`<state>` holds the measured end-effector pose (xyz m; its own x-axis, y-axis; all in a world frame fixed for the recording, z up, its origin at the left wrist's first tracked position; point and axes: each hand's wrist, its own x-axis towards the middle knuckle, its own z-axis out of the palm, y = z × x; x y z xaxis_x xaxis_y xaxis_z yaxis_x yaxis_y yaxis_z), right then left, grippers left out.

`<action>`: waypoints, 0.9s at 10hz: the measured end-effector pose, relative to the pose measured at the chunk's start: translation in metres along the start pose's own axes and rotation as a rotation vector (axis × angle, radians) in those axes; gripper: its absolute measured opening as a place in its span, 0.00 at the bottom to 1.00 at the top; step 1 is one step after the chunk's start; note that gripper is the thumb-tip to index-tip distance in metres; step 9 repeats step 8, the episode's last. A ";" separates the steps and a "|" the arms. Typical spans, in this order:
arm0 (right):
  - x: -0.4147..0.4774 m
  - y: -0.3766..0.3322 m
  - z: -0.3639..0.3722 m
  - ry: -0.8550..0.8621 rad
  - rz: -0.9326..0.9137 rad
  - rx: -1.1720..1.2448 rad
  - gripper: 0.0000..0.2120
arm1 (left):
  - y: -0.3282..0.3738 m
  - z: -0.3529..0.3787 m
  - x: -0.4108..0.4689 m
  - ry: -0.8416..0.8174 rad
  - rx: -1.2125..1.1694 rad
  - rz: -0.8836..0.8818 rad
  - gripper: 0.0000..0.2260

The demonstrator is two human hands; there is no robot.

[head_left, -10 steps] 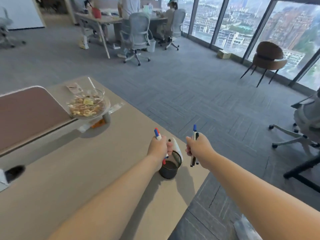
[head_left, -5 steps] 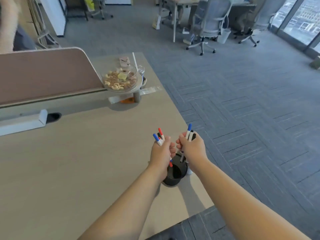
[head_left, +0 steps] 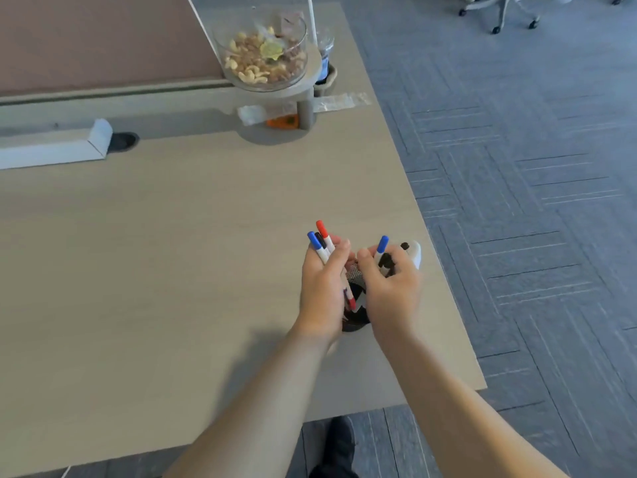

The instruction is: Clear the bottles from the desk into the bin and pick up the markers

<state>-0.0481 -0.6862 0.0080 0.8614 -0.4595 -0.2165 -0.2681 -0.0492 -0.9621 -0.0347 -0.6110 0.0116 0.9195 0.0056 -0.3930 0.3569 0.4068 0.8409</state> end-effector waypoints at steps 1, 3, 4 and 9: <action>0.000 -0.001 -0.001 -0.002 -0.009 0.040 0.06 | 0.004 0.002 -0.004 0.002 -0.098 -0.013 0.05; 0.004 -0.005 0.000 -0.014 0.040 0.075 0.04 | 0.009 0.001 -0.006 -0.023 -0.055 0.010 0.09; 0.004 -0.006 0.000 -0.033 0.048 0.062 0.06 | 0.009 0.000 -0.009 -0.026 -0.071 0.016 0.08; 0.009 -0.013 -0.010 -0.016 0.061 0.106 0.08 | 0.017 -0.006 -0.021 0.003 -0.153 0.132 0.09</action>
